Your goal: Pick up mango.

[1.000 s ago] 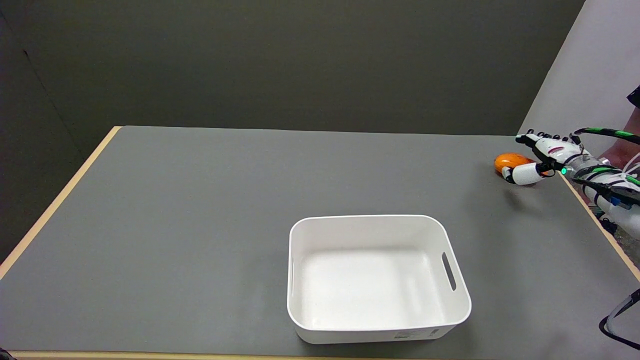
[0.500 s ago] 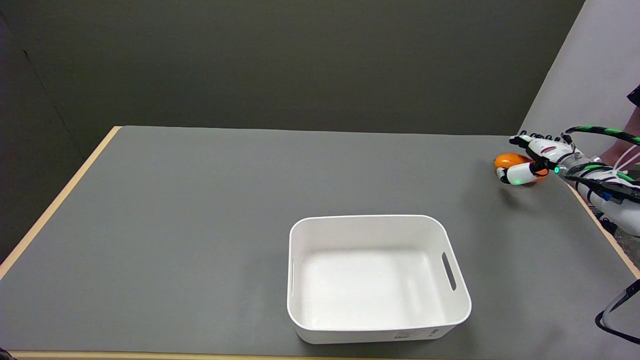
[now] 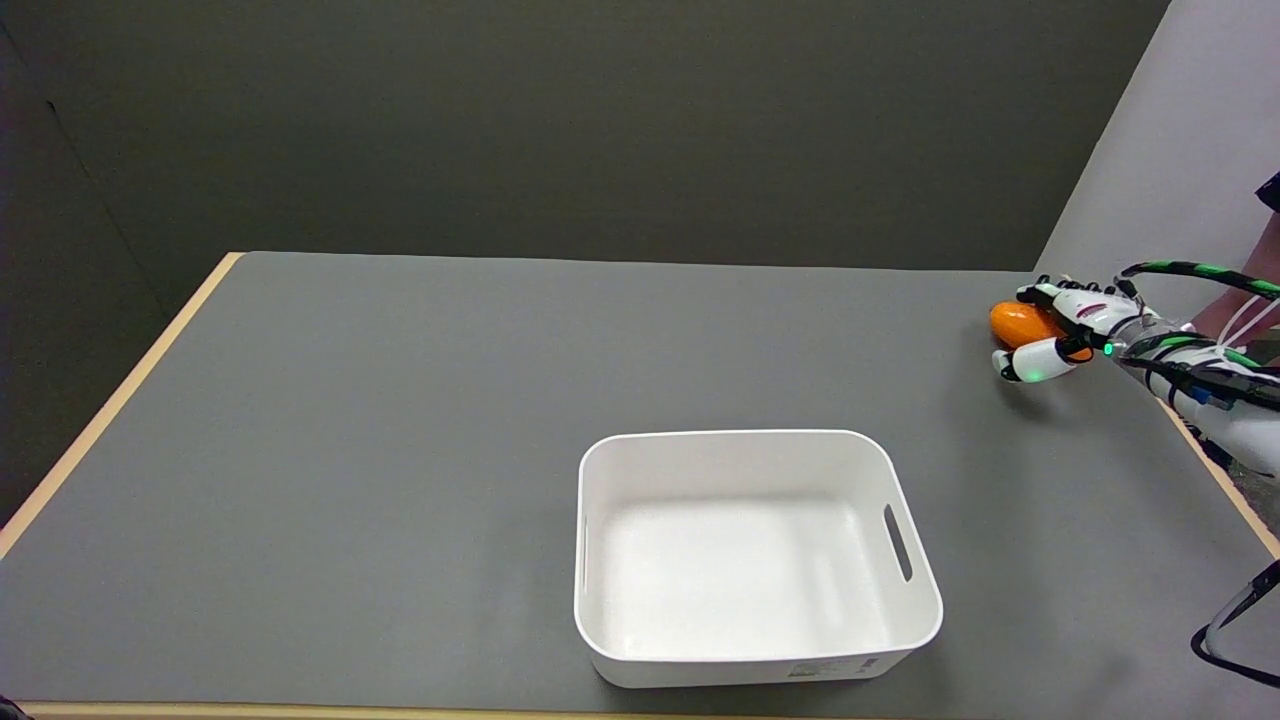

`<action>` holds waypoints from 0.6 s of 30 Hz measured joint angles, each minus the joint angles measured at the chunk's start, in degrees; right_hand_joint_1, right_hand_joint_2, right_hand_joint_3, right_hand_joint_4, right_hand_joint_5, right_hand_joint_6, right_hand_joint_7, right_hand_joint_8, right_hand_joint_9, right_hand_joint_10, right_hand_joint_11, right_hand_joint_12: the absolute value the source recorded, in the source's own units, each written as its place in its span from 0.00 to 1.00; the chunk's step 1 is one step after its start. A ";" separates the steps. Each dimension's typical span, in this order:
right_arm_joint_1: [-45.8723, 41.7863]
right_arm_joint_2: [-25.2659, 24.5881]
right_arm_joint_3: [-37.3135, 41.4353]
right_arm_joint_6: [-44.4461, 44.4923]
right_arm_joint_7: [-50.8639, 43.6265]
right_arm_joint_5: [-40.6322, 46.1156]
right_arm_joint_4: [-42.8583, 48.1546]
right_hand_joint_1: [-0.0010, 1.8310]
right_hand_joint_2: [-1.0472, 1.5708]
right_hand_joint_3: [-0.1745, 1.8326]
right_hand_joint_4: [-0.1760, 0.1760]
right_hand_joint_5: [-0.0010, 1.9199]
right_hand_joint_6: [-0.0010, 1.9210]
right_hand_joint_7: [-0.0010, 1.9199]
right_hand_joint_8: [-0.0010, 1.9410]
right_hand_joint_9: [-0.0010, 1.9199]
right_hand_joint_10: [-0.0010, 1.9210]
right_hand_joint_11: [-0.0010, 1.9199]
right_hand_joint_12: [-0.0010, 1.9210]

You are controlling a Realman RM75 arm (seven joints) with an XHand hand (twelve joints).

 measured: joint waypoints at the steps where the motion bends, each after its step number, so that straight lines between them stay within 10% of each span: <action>1: 0.16 0.02 -0.26 0.01 0.00 0.00 0.20 0.33 0.63 0.55 0.56 0.04 0.15 0.07 0.14 0.06 0.33 0.02 0.62; 11: 2.73 0.35 -4.26 0.74 -0.04 0.36 2.70 0.39 0.66 0.58 0.55 0.10 0.23 0.15 0.20 0.15 0.39 0.09 0.65; 14: 3.38 0.43 -5.43 1.48 -0.04 0.79 3.29 0.47 0.72 0.52 0.58 0.16 0.57 0.28 0.36 0.26 0.53 0.16 0.82; 16: 3.76 0.48 -6.21 2.04 -0.04 1.06 3.63 0.48 0.89 0.21 0.40 0.26 0.90 0.37 0.55 0.36 0.64 0.05 1.00; 18: 4.07 0.50 -6.82 2.55 -0.04 1.30 3.88 0.59 0.90 0.12 0.17 0.24 0.85 0.39 0.75 0.38 0.76 0.04 1.00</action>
